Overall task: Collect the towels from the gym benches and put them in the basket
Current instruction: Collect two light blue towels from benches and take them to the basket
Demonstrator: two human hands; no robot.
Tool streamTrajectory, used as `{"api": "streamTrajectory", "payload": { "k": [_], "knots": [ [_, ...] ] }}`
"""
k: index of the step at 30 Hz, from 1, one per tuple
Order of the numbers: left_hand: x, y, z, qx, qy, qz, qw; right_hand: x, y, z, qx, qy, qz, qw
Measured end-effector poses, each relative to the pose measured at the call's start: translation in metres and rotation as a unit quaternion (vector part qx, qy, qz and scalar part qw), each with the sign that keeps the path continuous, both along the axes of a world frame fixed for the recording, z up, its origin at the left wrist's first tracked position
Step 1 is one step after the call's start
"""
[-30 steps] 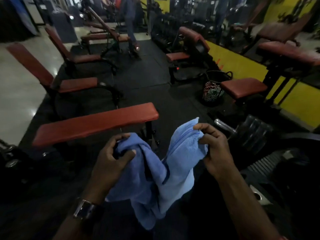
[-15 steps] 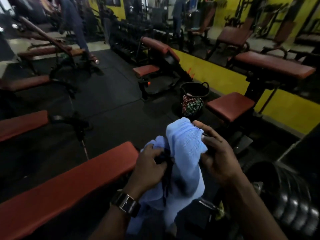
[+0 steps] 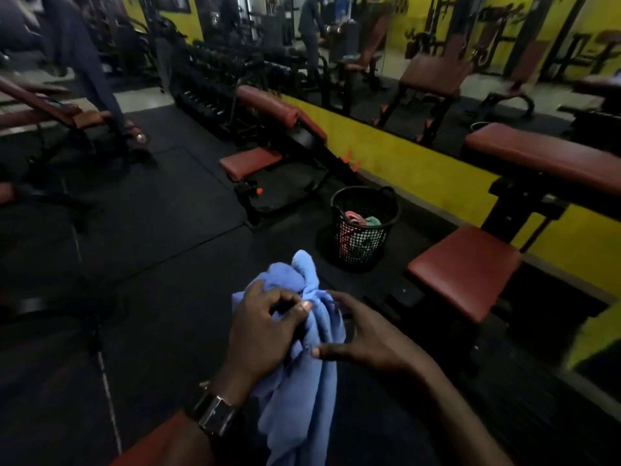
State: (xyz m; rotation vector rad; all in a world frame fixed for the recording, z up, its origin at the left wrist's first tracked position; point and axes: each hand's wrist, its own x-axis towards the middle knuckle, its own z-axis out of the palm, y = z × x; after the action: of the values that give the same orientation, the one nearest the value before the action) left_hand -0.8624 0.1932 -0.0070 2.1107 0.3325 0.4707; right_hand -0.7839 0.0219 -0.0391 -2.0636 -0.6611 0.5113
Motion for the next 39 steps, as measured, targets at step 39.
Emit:
{"api": "streamTrajectory", "payload": {
  "k": [39],
  "knots": [
    [0.990, 0.160, 0.149, -0.401, -0.165, -0.122, 0.893, 0.899, 0.137, 0.140, 0.405, -0.284, -0.432, 0.754]
  ]
}}
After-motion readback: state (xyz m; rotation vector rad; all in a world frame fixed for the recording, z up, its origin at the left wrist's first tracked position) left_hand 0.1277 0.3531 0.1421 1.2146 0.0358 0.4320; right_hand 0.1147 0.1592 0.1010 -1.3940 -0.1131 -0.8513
